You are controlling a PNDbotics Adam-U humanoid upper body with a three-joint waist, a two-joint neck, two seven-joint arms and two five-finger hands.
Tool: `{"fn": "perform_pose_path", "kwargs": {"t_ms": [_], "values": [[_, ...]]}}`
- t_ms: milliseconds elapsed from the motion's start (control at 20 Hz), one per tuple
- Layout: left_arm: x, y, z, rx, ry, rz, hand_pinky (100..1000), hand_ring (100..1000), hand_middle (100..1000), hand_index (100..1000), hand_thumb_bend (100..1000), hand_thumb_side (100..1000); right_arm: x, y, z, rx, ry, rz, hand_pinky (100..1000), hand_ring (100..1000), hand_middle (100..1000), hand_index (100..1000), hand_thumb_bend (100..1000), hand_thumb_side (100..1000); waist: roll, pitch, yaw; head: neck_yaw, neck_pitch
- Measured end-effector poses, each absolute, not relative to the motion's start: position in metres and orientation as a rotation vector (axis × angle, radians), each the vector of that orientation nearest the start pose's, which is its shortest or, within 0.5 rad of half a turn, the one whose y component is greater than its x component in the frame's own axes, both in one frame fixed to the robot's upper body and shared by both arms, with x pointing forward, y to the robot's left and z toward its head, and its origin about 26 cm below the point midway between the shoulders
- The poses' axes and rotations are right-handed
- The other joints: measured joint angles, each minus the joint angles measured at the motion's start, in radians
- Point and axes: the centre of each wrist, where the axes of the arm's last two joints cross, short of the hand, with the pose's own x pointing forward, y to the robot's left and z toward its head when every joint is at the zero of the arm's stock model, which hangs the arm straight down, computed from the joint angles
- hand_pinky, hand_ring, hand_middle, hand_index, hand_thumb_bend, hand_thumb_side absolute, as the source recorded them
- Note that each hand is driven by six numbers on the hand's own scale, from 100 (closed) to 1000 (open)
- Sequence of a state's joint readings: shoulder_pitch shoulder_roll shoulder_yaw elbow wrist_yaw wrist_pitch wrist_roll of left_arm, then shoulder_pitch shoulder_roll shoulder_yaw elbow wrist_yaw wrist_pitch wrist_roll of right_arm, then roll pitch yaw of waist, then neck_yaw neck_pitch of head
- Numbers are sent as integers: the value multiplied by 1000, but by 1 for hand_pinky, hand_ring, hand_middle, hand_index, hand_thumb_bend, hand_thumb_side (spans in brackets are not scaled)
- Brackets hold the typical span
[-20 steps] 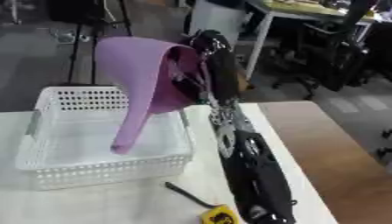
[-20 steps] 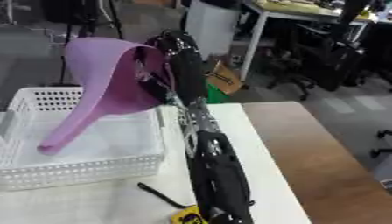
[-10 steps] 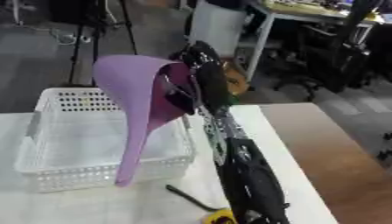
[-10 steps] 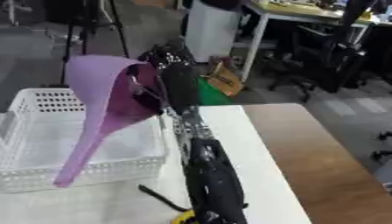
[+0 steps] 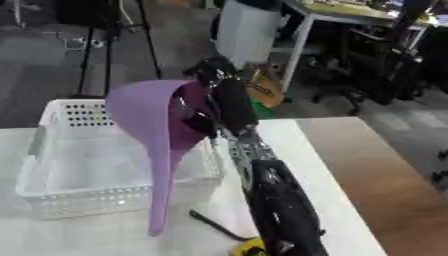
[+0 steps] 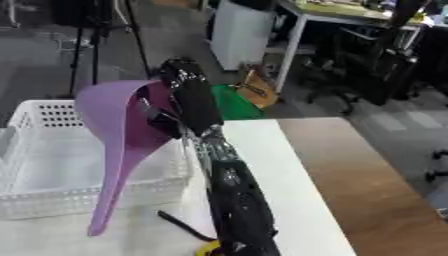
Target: Pick up objects on the table and place them in the box.
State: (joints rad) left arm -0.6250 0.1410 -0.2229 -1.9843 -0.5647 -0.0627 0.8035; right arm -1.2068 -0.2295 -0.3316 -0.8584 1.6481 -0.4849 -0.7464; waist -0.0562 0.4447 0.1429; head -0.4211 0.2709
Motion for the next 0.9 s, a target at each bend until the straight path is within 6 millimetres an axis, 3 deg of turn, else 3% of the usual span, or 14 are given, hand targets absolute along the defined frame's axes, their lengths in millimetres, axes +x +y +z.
{"fn": "perform_pose_path", "kwargs": {"t_ms": [50, 100, 150, 300, 350, 550, 900], "values": [[304, 140, 265, -710, 3248, -427, 705, 553, 474, 726, 100, 943, 504, -240, 287, 1774, 2478, -800, 870, 810, 758, 810, 100, 945, 0, 0, 1, -1, 0], [304, 140, 265, -710, 3248, -427, 705, 553, 474, 726, 100, 943, 506, -241, 286, 1785, 2467, -816, 876, 819, 773, 821, 100, 900, 0, 0, 1, -2, 0], [304, 140, 265, -711, 3248, -426, 705, 553, 474, 726, 100, 943, 507, -242, 285, 1797, 2454, -832, 876, 819, 776, 821, 100, 947, 0, 1, 3, -3, 0], [304, 140, 266, -712, 3249, -425, 705, 553, 473, 726, 100, 943, 509, -244, 282, 1829, 2412, -870, 888, 838, 808, 843, 140, 938, 1, 2, 5, -7, 0], [304, 140, 266, -712, 3249, -425, 705, 553, 473, 726, 100, 943, 509, -245, 281, 1841, 2401, -879, 894, 849, 822, 862, 190, 921, 1, 3, 5, -7, -1], [304, 140, 266, -711, 3248, -426, 705, 553, 473, 726, 100, 943, 511, -249, 276, 1877, 2349, -927, 895, 849, 821, 861, 220, 887, 6, 5, 2, -8, -3], [304, 140, 267, -709, 3247, -424, 705, 553, 475, 726, 100, 943, 511, -247, 275, 1919, 2292, -899, 889, 845, 811, 853, 181, 864, 12, 5, -8, -5, -4]]}}
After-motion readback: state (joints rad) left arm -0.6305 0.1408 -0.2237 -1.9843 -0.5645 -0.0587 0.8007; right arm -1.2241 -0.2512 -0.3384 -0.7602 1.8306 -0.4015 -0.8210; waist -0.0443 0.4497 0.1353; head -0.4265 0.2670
